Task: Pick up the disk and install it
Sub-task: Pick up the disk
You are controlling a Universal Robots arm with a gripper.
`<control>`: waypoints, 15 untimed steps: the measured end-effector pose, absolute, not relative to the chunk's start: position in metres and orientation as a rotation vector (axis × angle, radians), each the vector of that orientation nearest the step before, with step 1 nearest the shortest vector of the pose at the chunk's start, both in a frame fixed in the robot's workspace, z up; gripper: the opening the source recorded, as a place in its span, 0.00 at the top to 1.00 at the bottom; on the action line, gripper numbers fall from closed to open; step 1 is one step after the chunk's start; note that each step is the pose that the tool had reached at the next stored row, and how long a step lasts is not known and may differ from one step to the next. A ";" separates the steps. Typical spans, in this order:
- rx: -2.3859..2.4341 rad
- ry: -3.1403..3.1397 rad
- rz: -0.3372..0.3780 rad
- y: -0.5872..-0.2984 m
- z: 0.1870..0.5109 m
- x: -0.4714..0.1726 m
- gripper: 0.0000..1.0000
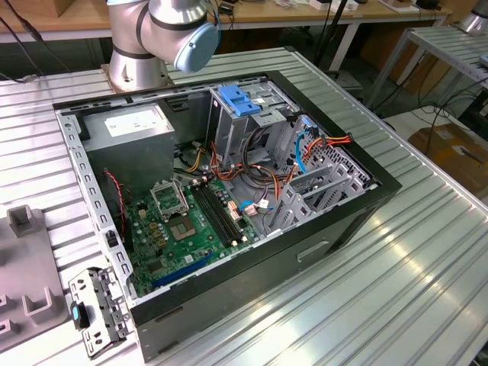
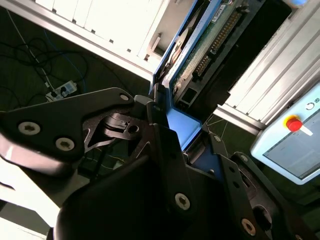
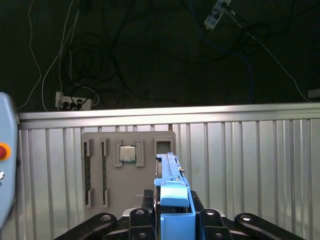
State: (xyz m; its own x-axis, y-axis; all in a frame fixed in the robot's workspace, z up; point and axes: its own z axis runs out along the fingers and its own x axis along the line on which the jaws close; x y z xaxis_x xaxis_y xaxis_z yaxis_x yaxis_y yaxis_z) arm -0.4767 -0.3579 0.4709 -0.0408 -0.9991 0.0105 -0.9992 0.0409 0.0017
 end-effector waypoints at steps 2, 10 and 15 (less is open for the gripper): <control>2.170 -2.260 0.009 -0.358 0.473 -0.477 0.63; 2.169 -2.260 0.009 -0.358 0.483 -0.477 0.63; 2.169 -2.260 0.009 -0.358 0.489 -0.477 0.63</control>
